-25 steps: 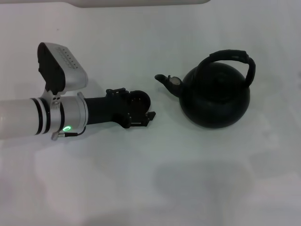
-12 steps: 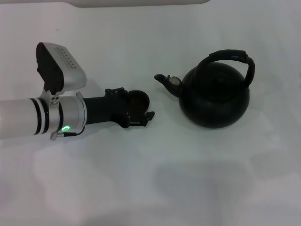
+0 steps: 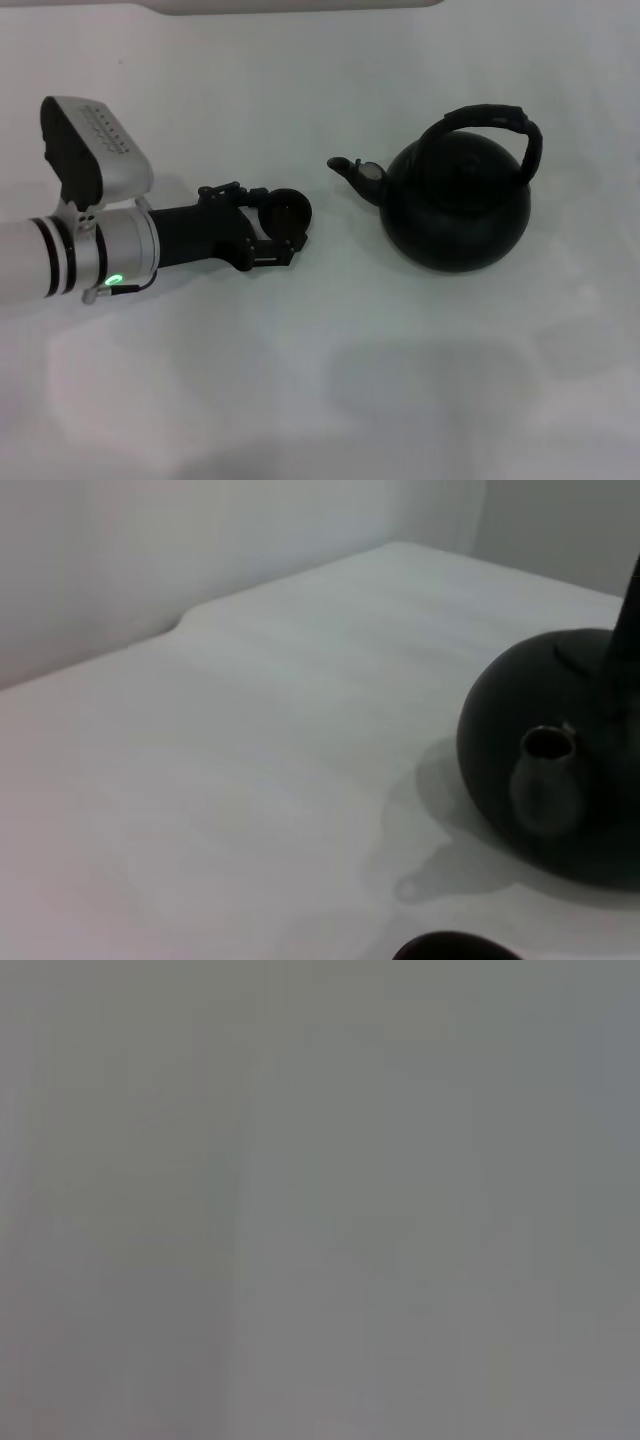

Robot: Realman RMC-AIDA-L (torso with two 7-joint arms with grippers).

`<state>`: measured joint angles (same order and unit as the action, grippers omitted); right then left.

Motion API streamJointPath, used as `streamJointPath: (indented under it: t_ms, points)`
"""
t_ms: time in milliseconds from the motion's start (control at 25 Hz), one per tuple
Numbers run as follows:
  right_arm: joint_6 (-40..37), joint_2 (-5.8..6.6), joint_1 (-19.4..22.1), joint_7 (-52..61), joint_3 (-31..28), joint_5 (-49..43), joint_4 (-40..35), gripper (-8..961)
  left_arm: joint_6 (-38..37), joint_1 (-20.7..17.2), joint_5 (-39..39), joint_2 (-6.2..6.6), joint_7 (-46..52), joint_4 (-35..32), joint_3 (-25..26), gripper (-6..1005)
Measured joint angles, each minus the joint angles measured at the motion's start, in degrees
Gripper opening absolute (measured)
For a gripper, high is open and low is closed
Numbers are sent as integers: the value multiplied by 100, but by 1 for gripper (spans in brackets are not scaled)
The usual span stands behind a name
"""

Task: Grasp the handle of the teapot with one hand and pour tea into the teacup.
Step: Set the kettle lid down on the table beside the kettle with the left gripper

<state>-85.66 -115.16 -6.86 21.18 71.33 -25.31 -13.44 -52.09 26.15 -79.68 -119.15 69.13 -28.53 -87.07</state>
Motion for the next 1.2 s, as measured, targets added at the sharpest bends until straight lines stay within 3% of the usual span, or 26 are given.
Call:
streamJointPath:
  t_ms: [400, 720, 1000, 1200]
  points:
    - [1, -4, -7, 0, 21, 0, -1, 705, -124, -130, 28, -6, -26, -248, -44, 874]
    - [33, 1, 2, -1, 57, 0, 0, 702, -229, -464, 39, -2, -75, -909, -130, 873]
    - [77, 30, -18, 1, 43, 0, -40, 699, -249, -1125, 84, 1, -199, -1762, -107, 872]
    - [80, 57, -11, 8, 24, 0, -62, 697, -478, -1715, 762, 14, -971, -2107, -72, 871]
